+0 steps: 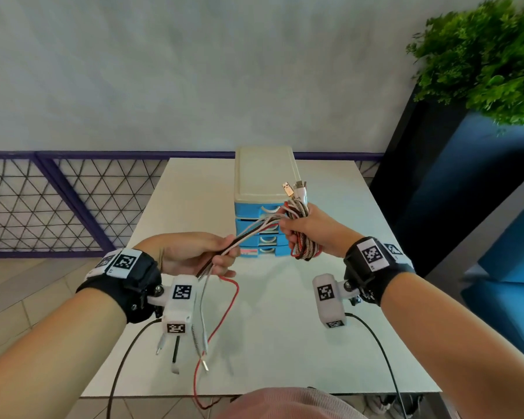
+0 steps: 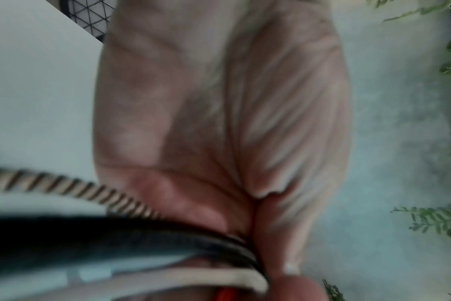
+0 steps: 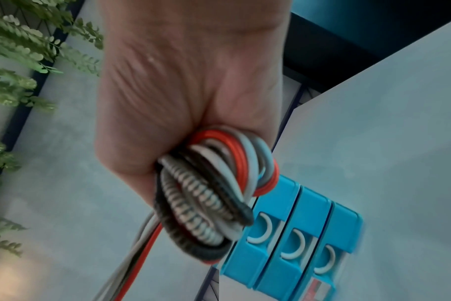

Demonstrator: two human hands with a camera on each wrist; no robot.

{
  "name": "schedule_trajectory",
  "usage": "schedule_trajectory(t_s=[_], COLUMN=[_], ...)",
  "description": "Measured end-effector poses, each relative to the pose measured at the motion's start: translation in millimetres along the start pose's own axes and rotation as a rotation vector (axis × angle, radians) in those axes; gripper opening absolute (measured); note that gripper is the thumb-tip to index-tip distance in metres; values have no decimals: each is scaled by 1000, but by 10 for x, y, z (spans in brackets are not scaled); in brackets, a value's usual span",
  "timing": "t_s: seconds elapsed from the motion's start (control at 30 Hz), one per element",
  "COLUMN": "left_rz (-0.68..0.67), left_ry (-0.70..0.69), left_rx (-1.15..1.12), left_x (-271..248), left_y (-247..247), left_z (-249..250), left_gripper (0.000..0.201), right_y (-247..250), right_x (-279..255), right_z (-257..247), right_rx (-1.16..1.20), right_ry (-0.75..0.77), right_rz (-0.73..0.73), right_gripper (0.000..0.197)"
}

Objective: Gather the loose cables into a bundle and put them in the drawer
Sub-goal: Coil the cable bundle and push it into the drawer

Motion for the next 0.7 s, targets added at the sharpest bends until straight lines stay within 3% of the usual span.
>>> schedule_trajectory(t_s=[0.07, 0.17, 0.33, 0.5, 0.6, 0.7], left_rz=[62, 242, 452, 652, 704, 738], left_ry=[-55, -142, -262, -313, -270, -213], left_rx=[-12, 57, 450, 1100, 1318, 1481], left_x=[25, 107, 247, 329, 355, 355], left_y=[0, -21, -233, -488, -531, -553], left_z=[57, 164, 323, 477, 495, 536], left_gripper=[28, 30, 26, 19, 17, 15], right_y=[3, -2, -45, -236, -337, -351], right_x=[43, 118, 201, 184, 100, 79], right_z=[17, 61, 147, 176, 66, 32], right_rx=[-29, -54, 21, 445, 523, 564], right_ry=[9, 8, -40, -204, -208, -200], right_rz=[28, 97, 177, 16, -120, -157], right_gripper=[3, 21, 35, 52, 56, 48])
Point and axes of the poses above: each hand's wrist, its own x-axis towards the middle knuckle, its own y-axis out of the back of the hand, z = x × y, the point moved 6 cm from there along x, towards the middle knuckle, and after that the axes turned 1 degree about y, right-handed, at the moved point
